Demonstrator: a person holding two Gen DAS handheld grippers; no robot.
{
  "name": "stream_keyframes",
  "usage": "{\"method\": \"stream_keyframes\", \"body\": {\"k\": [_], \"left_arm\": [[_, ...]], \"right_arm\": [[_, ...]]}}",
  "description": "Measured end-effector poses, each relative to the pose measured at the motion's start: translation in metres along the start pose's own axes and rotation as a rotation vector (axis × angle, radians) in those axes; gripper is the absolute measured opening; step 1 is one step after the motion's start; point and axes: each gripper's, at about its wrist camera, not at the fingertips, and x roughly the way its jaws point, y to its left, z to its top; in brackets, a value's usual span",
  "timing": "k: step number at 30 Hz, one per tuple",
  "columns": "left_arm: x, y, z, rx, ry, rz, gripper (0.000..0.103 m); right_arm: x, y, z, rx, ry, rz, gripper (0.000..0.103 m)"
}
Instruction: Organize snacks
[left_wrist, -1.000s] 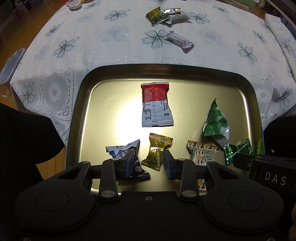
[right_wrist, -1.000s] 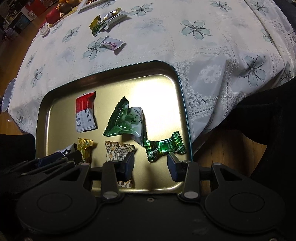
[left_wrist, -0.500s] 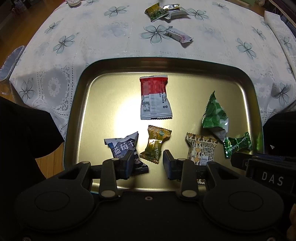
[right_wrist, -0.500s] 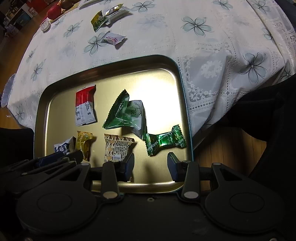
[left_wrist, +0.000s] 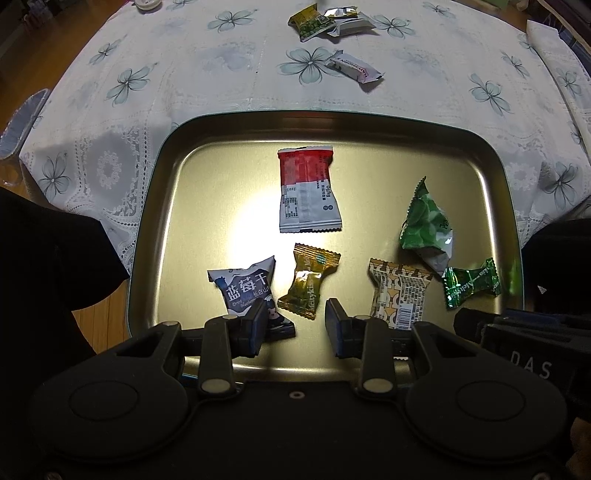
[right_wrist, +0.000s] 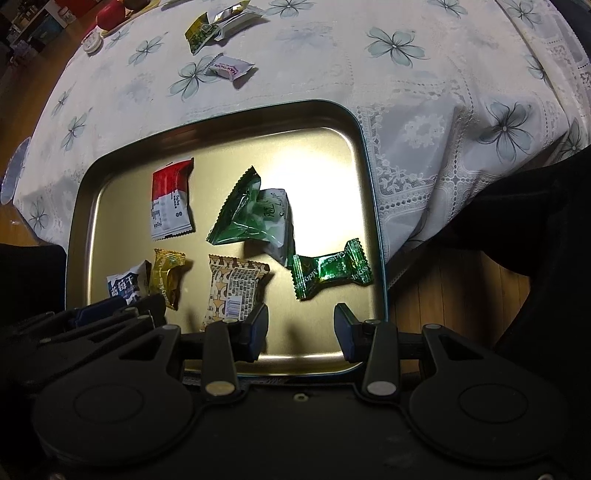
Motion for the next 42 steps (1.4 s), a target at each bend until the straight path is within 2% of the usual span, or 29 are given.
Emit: {"method": "stream_keyframes", "body": {"k": [42], "left_arm": [[0.007,0.007,0.004,-0.016,0.054,-0.023,0.043]], "right_arm": [[0.016,0.007,0.005,-0.025,0.073,0.014,0.042]]}}
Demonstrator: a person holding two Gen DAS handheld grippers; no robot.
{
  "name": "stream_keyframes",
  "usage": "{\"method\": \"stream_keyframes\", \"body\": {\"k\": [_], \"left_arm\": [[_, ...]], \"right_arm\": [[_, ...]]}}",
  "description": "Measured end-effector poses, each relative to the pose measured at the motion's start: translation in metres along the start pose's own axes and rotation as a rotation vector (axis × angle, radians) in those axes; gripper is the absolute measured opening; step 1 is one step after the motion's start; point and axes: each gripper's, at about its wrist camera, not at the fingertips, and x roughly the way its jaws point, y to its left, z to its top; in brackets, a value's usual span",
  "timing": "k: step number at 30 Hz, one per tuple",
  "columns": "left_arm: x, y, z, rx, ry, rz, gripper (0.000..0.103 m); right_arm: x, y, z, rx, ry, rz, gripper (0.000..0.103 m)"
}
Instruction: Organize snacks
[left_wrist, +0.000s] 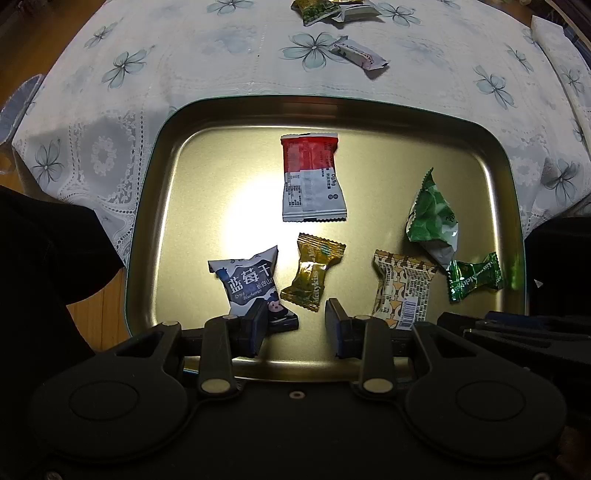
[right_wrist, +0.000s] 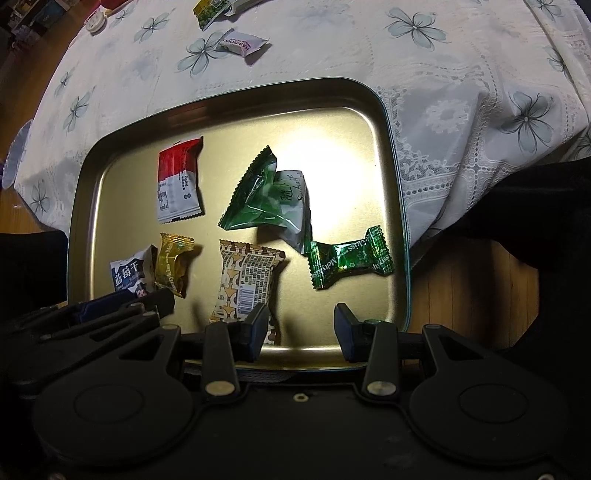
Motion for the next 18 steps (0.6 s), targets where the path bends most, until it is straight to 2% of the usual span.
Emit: {"method": "stream_keyframes", "body": {"k": [18], "left_arm": [[-0.0012,0.0035,0.0071,-0.001,0.003,0.002,0.043]], "right_arm": [[-0.0006,0.0011,0.0100,-0.008,0.029,0.017,0.042]]}}
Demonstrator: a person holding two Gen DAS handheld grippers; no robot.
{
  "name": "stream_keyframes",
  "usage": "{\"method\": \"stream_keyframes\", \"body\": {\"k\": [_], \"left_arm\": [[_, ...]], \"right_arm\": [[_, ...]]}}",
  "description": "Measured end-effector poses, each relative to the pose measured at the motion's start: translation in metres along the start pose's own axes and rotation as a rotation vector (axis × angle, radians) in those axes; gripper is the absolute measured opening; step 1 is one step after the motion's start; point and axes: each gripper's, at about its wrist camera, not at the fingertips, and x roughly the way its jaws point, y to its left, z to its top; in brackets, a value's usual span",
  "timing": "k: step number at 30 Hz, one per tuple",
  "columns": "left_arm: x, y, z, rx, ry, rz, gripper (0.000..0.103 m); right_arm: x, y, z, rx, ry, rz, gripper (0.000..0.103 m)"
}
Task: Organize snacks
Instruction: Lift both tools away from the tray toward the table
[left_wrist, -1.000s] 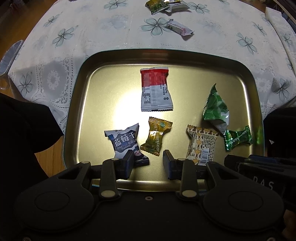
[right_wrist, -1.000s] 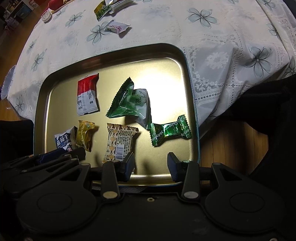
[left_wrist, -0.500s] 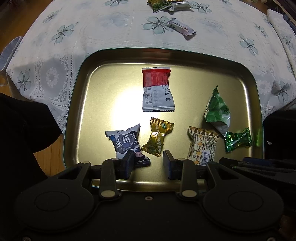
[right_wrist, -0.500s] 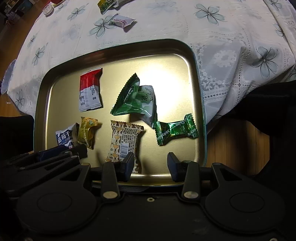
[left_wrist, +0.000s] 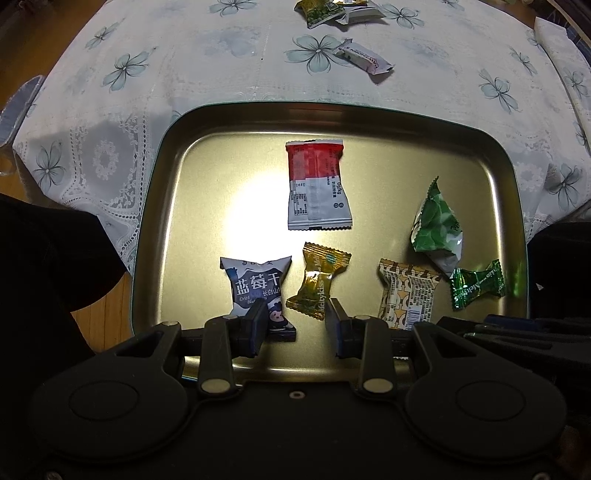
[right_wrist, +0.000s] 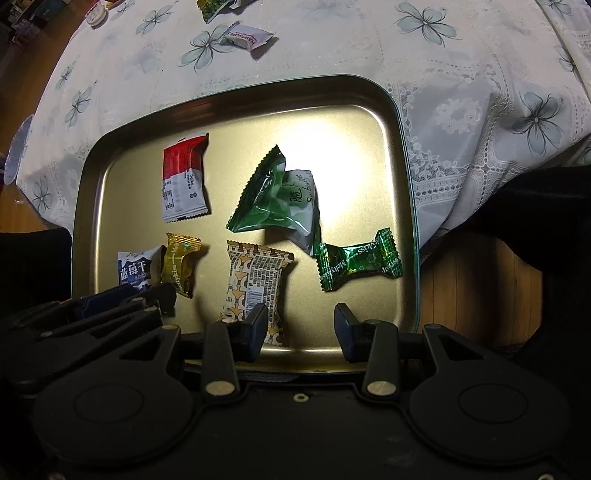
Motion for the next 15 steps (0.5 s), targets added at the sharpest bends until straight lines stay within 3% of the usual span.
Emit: {"method": "stream_keyframes", "body": {"k": [8,15], "left_arm": [[-0.020,0.007,0.035,0.007,-0.059,-0.026,0.043],[-0.023,0.019,0.091,0.003,-0.117,-0.003,0.043]], "right_arm": [[-0.023,0.008,0.034,-0.040,-0.039,0.032,0.042],[-0.033,0.023,0.097,-0.095,-0.101,0.017,0.043]]}}
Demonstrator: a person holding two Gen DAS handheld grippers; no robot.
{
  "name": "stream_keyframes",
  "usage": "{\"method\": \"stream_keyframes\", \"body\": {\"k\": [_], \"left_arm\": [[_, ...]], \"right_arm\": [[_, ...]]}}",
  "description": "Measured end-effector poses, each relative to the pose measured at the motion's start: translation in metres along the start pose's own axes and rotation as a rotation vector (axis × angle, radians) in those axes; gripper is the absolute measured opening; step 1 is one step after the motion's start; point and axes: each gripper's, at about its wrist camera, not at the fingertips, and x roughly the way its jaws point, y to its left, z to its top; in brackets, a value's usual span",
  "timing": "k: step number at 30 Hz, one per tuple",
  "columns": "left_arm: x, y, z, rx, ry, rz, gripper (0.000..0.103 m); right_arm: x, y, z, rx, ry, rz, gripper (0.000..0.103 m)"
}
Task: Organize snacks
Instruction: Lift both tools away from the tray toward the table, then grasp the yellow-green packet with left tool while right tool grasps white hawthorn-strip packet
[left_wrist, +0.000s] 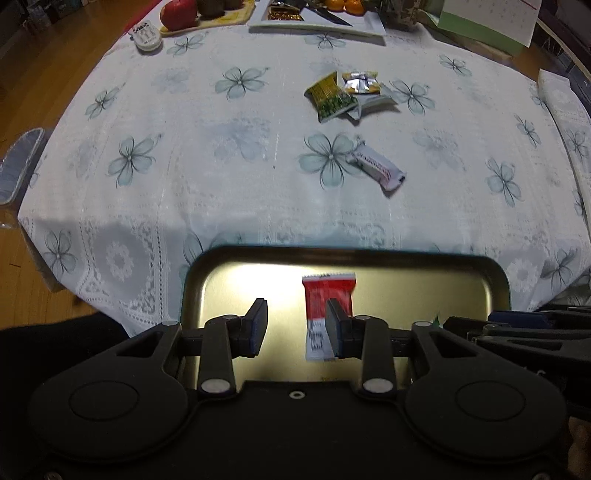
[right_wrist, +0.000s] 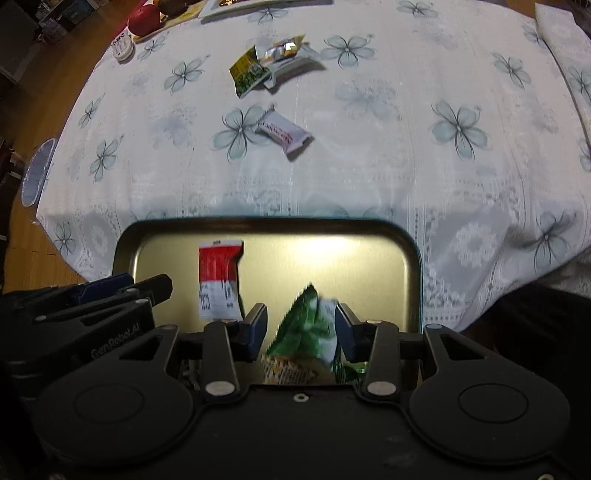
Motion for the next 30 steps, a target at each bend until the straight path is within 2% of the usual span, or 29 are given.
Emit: {"method": "stream_keyframes", "body": {"k": [8,15,18,23,30], "left_arm": [[0.027,0.013,0.072,-0.012,-0.014,0.039,0.043],[0.060,0.019,0.126,-0.041,0.032,0.025,0.043],[0.076,0.019,0.147,-0.049,0.071,0.005,0.043],[0.094,0.017,0.177,-0.050,0.102,-0.001,0.043],[0.113,0.016,0.206,-0.083,0.127,-0.080,0.043]], "right_arm": [[0.025,0.003,0.080,-0.031,-0.019,-0.032,0.045],[0.052,0.008,0.129,-0.067,0.022,-0.008,0.045],[0.066,0.013,0.143,-0.098,0.034,0.014,0.045],[0.092,0.013,0.158,-0.081,0.072,0.034,0.045],[0.122,0.021,0.161,-0.120,0.095,-0.019,0.047]]}}
